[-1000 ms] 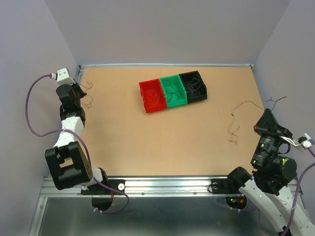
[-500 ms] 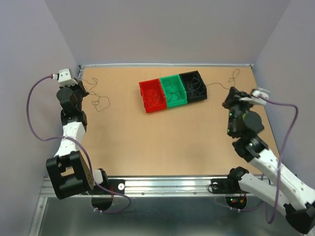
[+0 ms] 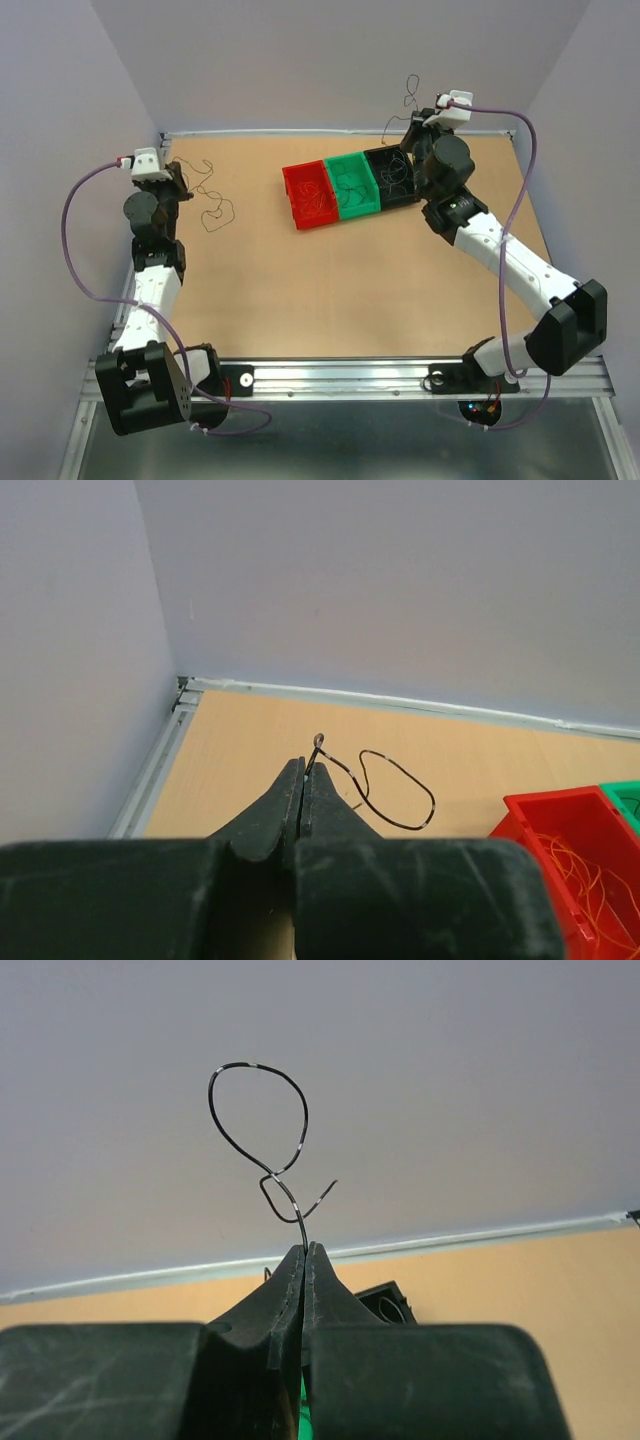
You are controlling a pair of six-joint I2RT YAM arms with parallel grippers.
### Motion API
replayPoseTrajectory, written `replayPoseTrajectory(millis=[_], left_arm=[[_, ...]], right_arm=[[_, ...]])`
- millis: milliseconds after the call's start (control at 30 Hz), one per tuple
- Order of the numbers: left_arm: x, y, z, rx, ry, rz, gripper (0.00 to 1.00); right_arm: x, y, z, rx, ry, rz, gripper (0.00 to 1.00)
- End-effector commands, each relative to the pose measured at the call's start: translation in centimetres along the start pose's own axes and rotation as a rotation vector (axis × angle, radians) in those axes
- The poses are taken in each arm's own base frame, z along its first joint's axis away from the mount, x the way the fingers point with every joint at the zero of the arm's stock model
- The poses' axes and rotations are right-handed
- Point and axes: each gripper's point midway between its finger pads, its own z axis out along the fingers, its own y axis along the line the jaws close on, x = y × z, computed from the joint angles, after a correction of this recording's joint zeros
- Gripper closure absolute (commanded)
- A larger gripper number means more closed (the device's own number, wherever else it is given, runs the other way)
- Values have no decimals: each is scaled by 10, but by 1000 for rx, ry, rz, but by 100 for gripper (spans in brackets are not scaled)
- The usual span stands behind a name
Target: Untangle the cables
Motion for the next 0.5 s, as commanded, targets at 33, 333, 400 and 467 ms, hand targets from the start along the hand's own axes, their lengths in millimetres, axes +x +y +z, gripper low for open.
replayPoseTrajectory(millis=[33, 333, 400, 467], left_arm=[[-35, -18, -10, 54, -121, 49, 100], [-34, -40, -16, 120, -124, 60, 100], [-35, -42, -17, 125, -128, 82, 100], [-36, -45, -19, 133, -134, 84, 100]], right_arm=[[-50, 26, 22, -103, -114, 57, 99], [-25, 55, 39, -209, -57, 51, 99], [-10, 59, 45, -209, -34, 42, 99], [5, 61, 51, -204, -11, 29, 100]])
